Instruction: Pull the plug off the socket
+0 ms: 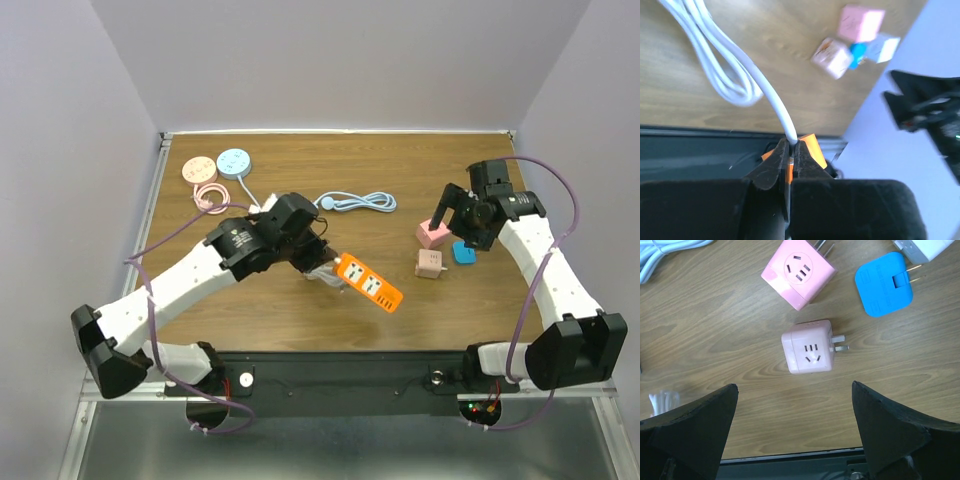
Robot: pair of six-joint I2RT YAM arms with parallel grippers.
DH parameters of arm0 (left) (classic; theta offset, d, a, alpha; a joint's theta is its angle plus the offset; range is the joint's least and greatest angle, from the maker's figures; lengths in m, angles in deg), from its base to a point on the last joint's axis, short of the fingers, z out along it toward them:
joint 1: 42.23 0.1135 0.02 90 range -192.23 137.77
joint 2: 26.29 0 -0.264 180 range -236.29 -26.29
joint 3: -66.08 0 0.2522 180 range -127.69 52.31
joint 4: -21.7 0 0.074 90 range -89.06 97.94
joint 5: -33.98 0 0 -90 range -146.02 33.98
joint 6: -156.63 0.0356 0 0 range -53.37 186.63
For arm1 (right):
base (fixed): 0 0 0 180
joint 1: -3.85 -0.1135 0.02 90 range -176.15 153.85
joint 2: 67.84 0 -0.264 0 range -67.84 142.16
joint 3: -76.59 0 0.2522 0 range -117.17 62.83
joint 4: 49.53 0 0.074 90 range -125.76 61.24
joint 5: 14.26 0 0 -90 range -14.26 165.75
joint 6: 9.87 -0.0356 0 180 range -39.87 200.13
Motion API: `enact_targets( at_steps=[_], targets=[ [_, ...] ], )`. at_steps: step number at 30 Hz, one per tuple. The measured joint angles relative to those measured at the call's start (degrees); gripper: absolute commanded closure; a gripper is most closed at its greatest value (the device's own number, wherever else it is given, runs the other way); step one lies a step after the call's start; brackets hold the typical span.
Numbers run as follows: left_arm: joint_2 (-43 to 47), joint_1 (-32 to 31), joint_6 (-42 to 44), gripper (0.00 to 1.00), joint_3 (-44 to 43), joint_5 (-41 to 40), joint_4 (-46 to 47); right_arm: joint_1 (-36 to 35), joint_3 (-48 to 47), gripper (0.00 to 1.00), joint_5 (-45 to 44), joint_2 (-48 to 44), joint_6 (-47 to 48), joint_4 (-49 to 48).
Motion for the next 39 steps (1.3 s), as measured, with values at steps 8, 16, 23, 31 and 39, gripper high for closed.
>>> enact_targets(
  at_steps=[8, 16, 23, 31, 39],
  targets=[
    [2.80, 4.00, 7.21, 1.00, -17.57, -12.22, -3.34, 0.00, 0.00, 0.00, 1.05, 0.57, 0.02, -0.87],
    [6.60, 25.44, 23.80, 1.00, -21.70, -14.19, 5.25, 0.00, 0.00, 0.00, 1.46, 1.25, 0.07, -0.90],
    [0.76, 52.74, 31.89, 1.00, -13.38, 0.59, 17.38, 0.00, 0.20, 0.00, 1.86, 1.20, 0.48, -1.16],
    [-15.26, 67.80, 37.24, 1.00, -12.15, 10.75, 25.94, 0.00, 2.40, 0.00, 2.51, 0.72, 1.33, -1.46],
    [-21.49, 71.23, 38.86, 1.00, -7.65, 12.81, 31.61, -2.47, 2.38, 0.00, 11.47, 0.85, 4.79, -3.19]
  ],
)
